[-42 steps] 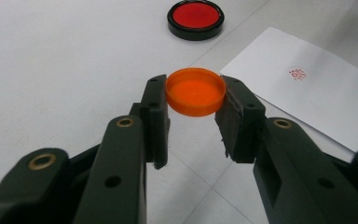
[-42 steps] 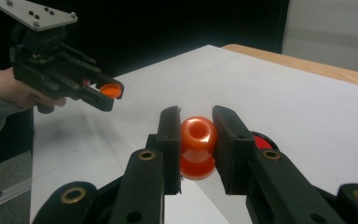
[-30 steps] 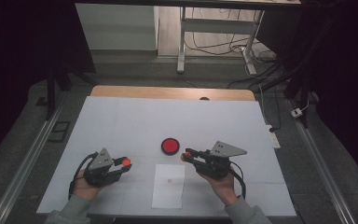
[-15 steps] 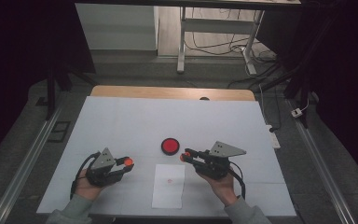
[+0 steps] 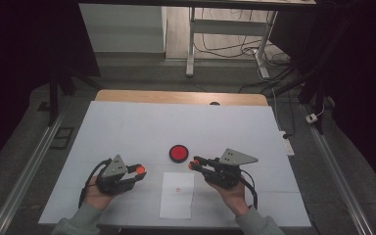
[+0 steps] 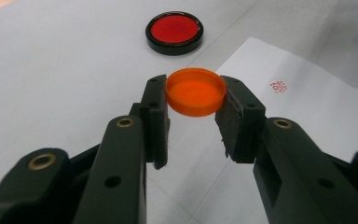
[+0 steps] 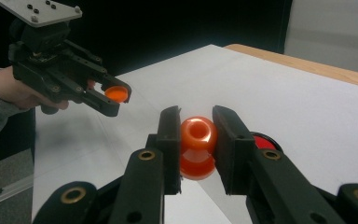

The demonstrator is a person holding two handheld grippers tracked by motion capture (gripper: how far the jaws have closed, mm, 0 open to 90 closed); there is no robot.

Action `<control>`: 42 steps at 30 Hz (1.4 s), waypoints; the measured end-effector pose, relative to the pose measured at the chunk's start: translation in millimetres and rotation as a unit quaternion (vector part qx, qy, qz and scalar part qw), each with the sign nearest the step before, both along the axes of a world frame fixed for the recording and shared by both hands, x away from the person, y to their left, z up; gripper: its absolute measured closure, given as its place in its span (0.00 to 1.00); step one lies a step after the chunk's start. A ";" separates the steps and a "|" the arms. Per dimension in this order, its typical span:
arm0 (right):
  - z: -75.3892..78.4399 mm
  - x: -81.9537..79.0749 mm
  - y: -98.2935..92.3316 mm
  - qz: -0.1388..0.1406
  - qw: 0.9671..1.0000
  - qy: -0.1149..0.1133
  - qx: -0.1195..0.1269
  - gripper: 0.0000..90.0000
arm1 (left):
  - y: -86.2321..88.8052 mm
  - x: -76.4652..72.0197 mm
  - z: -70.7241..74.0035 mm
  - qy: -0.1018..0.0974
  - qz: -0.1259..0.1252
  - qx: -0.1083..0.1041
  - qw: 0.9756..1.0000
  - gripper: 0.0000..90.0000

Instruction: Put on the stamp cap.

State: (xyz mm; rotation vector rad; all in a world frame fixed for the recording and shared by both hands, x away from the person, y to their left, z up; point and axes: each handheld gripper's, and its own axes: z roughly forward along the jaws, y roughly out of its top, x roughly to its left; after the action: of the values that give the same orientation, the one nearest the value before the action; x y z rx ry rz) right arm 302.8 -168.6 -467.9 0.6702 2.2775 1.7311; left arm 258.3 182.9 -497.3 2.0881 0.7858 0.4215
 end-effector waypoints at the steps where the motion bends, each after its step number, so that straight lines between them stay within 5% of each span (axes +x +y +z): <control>1: -0.1 -0.1 0.0 0.000 1.000 0.000 0.000 0.80 | -0.8 0.1 0.6 0.000 -0.002 0.001 1.000 0.72; 42: 2.2 0.1 6.6 0.004 1.000 -0.001 0.009 0.80 | -60.1 16.1 12.2 -0.014 -0.073 0.015 0.997 0.72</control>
State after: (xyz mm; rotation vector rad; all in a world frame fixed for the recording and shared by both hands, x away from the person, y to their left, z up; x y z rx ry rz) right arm 302.9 -162.0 -465.7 0.6643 2.2679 1.7580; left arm 274.4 122.8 -485.1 2.1468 0.6103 0.3841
